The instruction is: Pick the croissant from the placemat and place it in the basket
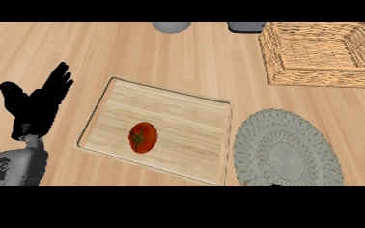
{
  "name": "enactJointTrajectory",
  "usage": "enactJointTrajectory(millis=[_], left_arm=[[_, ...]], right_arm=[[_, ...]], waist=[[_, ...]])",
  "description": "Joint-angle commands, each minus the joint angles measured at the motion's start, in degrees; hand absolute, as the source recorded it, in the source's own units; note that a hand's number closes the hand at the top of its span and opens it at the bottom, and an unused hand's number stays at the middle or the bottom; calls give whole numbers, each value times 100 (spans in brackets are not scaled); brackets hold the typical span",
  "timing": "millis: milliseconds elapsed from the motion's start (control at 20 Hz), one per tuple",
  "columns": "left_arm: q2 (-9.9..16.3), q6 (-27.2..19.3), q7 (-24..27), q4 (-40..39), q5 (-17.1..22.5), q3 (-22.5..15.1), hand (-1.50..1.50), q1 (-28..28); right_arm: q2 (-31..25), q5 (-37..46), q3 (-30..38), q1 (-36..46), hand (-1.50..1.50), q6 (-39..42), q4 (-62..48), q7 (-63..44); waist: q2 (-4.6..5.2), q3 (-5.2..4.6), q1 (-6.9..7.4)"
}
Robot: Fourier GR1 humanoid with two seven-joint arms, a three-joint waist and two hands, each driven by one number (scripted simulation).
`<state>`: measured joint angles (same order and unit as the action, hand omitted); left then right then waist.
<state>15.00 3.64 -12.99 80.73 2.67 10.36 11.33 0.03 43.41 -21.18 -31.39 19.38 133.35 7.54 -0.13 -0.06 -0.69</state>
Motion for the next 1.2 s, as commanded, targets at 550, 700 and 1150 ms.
enactJointTrajectory(millis=[550,700,1150], left_arm=[[17,200,135,-228,29,-23,0,91],[-47,42,39,38,-4,-14,0,-19],[-20,40,-440,29,48,-27,0,339]], right_arm=[[-3,-702,1430,3585,150,157,617,-3439],[-3,-878,1870,4665,150,143,176,-4121],[-1226,-729,3693,6864,150,176,-2061,-4059]], waist=[[35,-3,110],[20,0,136],[27,7,119]])
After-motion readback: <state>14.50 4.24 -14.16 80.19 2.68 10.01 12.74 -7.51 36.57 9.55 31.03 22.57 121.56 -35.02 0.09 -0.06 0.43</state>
